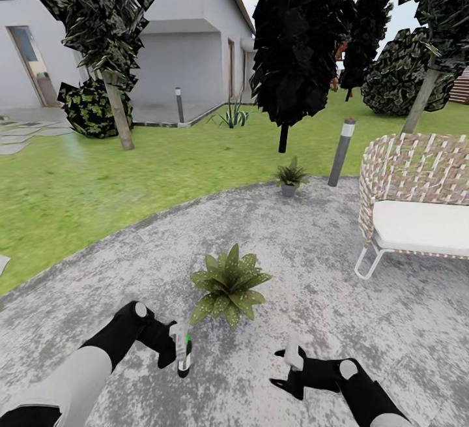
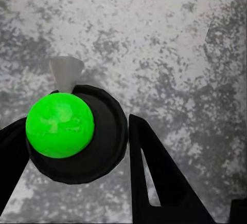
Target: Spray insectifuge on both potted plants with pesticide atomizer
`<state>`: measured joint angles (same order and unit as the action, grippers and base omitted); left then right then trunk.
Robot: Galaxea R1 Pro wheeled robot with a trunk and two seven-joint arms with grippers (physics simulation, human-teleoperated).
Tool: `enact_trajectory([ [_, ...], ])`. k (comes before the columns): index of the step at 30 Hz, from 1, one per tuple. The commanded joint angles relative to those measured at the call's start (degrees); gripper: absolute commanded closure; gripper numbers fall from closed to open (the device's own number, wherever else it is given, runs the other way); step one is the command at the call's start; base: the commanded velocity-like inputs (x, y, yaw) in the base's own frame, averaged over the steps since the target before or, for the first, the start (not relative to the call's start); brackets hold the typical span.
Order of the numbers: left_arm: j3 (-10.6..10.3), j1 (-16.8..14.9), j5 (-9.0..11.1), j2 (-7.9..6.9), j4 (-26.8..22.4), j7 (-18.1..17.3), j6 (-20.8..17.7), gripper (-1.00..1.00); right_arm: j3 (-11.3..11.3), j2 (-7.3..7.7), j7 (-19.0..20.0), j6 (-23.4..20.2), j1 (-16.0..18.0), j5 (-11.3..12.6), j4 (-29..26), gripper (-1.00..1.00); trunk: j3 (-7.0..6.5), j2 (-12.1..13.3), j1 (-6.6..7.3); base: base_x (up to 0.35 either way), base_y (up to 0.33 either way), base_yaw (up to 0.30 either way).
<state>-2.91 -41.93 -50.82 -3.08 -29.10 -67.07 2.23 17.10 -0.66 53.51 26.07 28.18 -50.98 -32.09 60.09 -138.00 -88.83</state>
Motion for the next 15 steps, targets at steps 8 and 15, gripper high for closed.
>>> enact_trajectory([
  [8, -2.45, 0.3, -1.01, 0.57, 1.55, 0.17, 0.93, 1.0, 0.28, -3.09, 1.24, 0.21, 0.68, -0.34, -0.14, 1.0, 0.05, -0.02, 0.01, 0.0, 0.0, 0.0],
  [15, -3.62, 0.82, -0.94, 1.22, 1.71, 0.27, 1.02, 1.0, 0.21, -5.3, 3.63, 0.24, 1.11, -0.35, -0.16, 1.0, 0.05, -0.02, 0.01, 0.0, 0.0, 0.0],
])
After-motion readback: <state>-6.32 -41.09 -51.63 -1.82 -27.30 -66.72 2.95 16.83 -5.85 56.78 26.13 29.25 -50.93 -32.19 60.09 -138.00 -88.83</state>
